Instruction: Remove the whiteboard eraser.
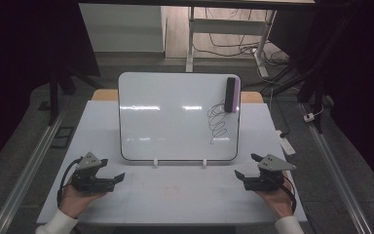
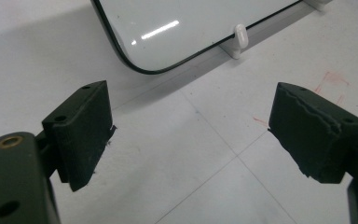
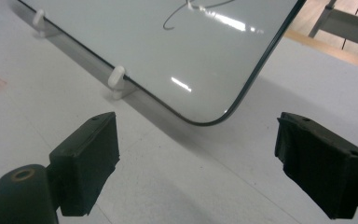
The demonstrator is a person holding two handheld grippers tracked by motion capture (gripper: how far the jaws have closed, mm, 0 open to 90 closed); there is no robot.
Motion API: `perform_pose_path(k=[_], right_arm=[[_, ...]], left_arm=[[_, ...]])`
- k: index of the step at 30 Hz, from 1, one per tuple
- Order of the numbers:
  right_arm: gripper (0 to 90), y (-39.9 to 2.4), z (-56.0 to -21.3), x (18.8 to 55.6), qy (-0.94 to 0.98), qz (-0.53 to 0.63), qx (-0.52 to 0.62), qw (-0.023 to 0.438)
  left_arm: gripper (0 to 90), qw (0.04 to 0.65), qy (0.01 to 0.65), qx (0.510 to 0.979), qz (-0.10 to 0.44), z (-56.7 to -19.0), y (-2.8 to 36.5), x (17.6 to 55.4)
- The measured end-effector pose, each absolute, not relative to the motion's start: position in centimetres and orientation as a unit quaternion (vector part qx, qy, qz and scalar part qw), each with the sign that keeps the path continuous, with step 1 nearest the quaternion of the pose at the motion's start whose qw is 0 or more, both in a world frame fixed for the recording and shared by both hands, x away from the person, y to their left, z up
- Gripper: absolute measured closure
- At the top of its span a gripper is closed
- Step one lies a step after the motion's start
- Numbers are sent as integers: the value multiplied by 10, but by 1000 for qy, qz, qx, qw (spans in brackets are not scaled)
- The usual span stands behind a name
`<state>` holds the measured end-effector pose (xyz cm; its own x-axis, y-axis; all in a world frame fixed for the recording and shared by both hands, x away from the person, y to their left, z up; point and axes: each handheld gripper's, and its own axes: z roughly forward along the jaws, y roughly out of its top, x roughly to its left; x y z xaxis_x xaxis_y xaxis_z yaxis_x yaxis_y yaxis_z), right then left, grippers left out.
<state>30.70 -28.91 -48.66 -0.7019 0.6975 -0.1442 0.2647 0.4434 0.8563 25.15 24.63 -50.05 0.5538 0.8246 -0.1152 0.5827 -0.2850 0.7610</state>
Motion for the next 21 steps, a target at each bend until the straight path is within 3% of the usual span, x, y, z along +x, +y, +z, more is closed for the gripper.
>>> perform_pose_path(k=[21], right_arm=[[199,-293,-482,305,788,465,322,242]], left_arm=[[145,405,443,787,143,-505,247,258]])
